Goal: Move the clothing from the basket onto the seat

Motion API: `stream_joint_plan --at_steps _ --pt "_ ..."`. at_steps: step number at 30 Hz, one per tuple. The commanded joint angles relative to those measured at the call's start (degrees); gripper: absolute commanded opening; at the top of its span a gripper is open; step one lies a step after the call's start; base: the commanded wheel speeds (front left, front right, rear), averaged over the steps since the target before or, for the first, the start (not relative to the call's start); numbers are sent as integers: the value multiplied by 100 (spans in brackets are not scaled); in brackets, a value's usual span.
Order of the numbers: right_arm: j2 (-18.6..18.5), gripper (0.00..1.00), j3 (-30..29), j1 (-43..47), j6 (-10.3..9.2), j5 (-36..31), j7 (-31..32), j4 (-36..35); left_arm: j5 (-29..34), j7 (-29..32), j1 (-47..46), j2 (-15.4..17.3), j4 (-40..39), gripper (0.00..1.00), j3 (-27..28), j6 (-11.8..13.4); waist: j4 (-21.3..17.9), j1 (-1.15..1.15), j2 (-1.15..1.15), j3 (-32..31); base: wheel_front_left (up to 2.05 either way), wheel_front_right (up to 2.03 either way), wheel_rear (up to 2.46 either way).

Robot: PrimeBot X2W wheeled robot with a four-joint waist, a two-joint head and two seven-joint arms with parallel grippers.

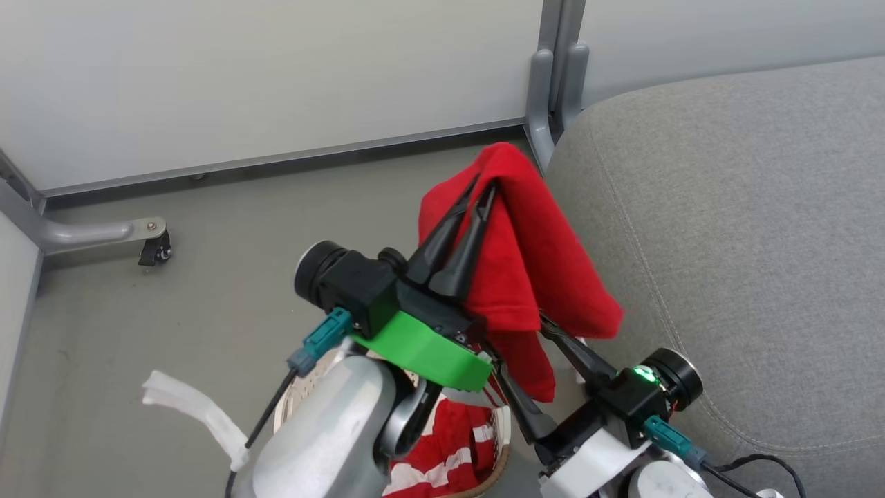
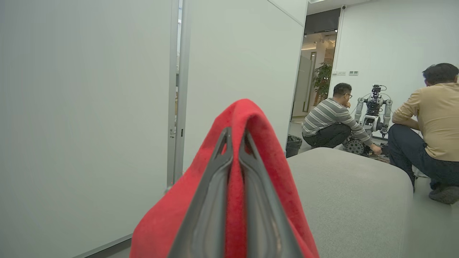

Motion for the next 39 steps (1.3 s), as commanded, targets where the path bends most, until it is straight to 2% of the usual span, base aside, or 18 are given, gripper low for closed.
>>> stream_joint_plan --at_steps 1,7,12,14,15,33,34,35,36,39 --pt "-9 100 -18 -75 -4 -45 -17 83 -104 9 -158 14 -60 0 -153 89 -11 0 0 -23 0 0 0" --pt "125 100 -208 -116 -4 -149 -17 191 -385 187 -451 13 -42 0 -753 425 -44 0 0 -81 0 0 0" --pt "202 100 -330 -38 -4 -196 -17 165 -480 330 -526 13 179 0 -937 637 -67 0 0 -112 0 0 0" --pt "220 47 -362 -21 -4 -176 -16 164 -509 412 -539 12 277 0 -994 670 -63 0 0 -110 0 0 0" --pt "230 0 -373 -11 -4 -139 -17 170 -503 439 -552 12 328 0 -1019 682 -58 0 0 -104 0 0 0" --pt "210 0 -775 79 -4 104 -17 253 -623 514 -605 194 845 0 -1045 591 62 0 0 -25 0 0 0" --pt "211 0 -795 81 -4 108 -17 246 -647 571 -589 204 860 16 -1057 575 59 0 0 -29 0 0 0" --pt "214 0 -808 83 -4 110 -17 241 -659 604 -580 210 863 50 -1068 566 57 0 0 -32 0 0 0" --pt "217 0 -825 86 -4 109 -17 236 -644 585 -589 223 849 100 -1057 611 55 0 0 -34 0 0 0" --pt "221 0 -870 87 -4 108 -17 226 -665 615 -584 238 823 100 -1054 625 54 0 0 -39 0 0 0"
